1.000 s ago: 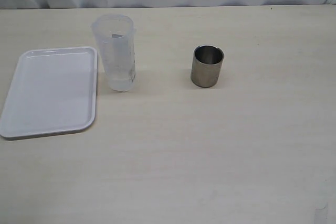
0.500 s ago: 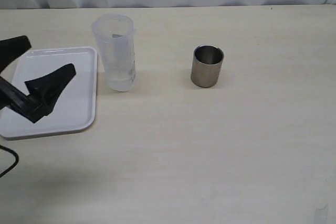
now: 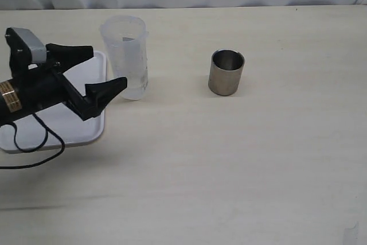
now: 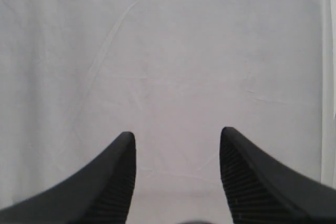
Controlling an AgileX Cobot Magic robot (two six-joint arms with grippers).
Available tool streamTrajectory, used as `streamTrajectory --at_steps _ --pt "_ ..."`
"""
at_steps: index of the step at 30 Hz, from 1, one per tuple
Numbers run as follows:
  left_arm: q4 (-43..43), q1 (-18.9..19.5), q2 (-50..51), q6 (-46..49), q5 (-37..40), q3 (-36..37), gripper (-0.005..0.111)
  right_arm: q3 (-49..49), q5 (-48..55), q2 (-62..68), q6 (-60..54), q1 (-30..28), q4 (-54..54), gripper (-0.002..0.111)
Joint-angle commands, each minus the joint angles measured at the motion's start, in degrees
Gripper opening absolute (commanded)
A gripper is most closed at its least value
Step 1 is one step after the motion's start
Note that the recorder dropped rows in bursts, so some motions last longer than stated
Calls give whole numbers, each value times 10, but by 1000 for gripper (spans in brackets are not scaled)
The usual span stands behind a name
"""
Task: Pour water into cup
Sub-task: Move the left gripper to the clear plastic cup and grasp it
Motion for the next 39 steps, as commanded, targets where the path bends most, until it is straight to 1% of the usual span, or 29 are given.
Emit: streamTrajectory --at_steps 1,15,23,26,34,39 --pt "-60 -18 45 2 15 -40 105 1 -5 -3 3 -2 2 48" --pt "-28 -18 129 -3 -2 -123 105 1 -5 -3 3 -2 2 48" --pt "-13 -18 169 -39 -3 -174 105 1 -5 -3 3 -2 2 48" --pt "12 -18 183 -51 -6 -195 105 1 -5 -3 3 -2 2 48" --pt "19 -43 195 -59 12 -235 105 1 -3 -3 3 -2 2 48" --pt "-12 -51 195 -58 35 -242 105 1 -1 -3 3 -2 2 48"
